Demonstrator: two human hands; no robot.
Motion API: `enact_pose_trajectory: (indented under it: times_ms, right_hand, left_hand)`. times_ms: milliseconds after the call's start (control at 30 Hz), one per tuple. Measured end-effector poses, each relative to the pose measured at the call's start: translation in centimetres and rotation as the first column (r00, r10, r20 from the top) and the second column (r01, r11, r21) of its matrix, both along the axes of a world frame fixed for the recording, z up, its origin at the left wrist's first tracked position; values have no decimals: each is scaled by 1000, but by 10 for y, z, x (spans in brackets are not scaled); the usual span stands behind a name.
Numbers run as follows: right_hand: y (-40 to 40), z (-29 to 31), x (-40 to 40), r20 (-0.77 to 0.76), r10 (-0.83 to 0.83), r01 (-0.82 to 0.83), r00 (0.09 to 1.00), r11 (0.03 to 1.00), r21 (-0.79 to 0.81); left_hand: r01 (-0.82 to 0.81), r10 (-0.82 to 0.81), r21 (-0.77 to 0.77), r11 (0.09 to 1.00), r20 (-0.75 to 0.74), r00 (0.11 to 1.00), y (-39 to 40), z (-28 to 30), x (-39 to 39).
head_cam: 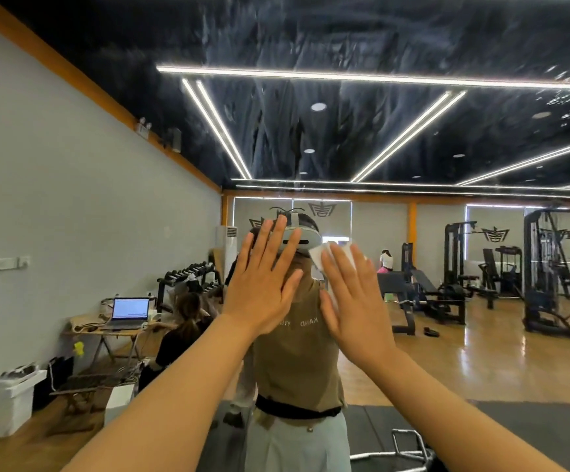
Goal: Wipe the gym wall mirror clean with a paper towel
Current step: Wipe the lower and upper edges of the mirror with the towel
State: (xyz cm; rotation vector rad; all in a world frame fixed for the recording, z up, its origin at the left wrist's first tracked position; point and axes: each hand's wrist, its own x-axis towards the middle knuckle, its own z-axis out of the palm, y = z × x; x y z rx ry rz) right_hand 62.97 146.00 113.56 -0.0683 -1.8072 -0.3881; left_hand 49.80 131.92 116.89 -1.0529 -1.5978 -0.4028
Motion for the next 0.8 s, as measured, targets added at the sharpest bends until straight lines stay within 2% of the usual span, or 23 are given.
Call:
enact_pose_trajectory:
  times_ms: [100,167,233,333,433,567,633,700,800]
  right_hand:
    - [2,-6,2,50,-9,6,999,998,65]
    - [12,7,8,154,-35,-1,987,973,230]
    - [24,33,16,268,-123,-1,956,908,420]
    - [26,84,17,313,-136,-36,940,871,489]
    - [11,152,3,199,-111,24,974,918,396]
    - [-18,233,-21,6,-68,67,998,993,96]
    - [-32,241,-34,-100,-70,66,993,997,-43]
    - [-42,232,-41,-174,-63,43,983,992,-117]
    - [-43,194,-44,-181,18,-29,983,998,-62]
  left_hand:
    - [30,-29,-60,998,15,999,-9,3,0]
    - [37,-42,-97,995,-47,998,-22,9,-3]
    - [-35,32,-43,998,-71,997,-41,13,-15]
    - [-133,123,105,986,100,987,-59,15,-37]
    - [-148,136,108,983,111,985,-57,8,-46]
    - [-100,89,118,988,91,992,-52,8,-54]
    - [-87,74,133,987,99,992,-52,9,-58]
    - [-82,71,120,989,97,993,-53,8,-58]
    - [-61,51,104,993,101,994,-58,9,-51]
